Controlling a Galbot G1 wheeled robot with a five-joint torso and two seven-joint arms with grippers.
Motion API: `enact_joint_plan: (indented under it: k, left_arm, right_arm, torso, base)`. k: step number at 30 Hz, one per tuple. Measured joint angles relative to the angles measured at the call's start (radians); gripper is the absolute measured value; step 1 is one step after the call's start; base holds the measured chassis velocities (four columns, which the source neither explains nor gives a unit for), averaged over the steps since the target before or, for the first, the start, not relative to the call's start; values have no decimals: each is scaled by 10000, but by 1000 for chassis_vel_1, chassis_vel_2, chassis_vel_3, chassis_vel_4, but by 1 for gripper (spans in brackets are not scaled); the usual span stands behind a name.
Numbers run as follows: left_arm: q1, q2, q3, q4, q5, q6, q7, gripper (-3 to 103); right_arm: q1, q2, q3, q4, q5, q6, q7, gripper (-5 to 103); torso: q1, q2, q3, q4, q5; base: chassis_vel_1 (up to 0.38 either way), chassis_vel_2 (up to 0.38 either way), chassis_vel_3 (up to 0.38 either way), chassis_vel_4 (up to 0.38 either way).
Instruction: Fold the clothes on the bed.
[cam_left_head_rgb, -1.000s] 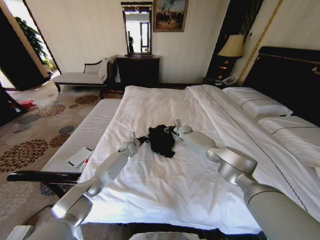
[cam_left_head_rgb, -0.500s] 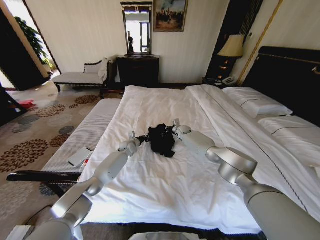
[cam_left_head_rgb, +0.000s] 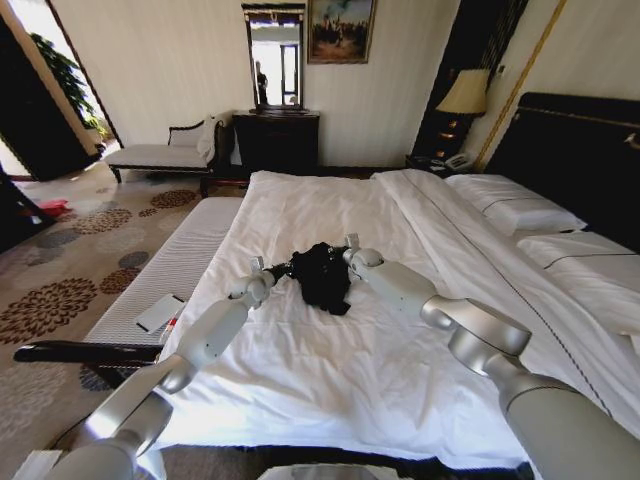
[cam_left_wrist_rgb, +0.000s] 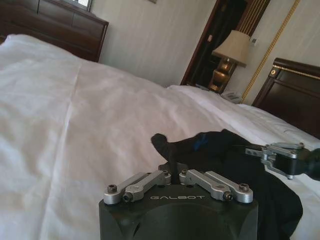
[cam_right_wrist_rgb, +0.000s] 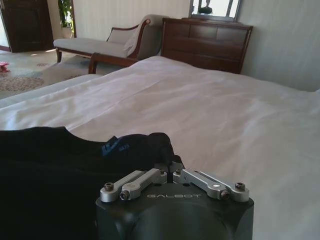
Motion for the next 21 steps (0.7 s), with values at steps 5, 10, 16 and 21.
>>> enact_joint_plan:
  k: [5,10,16,21]
  left_arm:
    - [-112,460,-10,-1254,-276,22,-374,2]
    - [-316,856,-36,-2312,-492,82,-792,2]
    - [-715,1453,-150,-3473,-929,173,-1340,2]
    - [-1055,2081,-182,-4502,-1547,292,-1731,2]
  right_arm:
    - [-203,-1055,613,1510,39,4,438,0]
    - [-342,-1766,1260,3019,92,-24,854,0]
    - [-450,-2660,2044,4796,169,-101,1154,0]
    - [-478,-3297,2603,5835,277,-149,1317,0]
  torso:
    - [0,0,0,-6,1]
    - [-1,0,-1,3,1]
    - [0,0,-1,2,-1]
    - [0,0,-1,-2,-1]
  base:
    - [0,0,0,0]
    - [0,0,0,0]
    - [0,0,0,0]
    - [0,0,0,0]
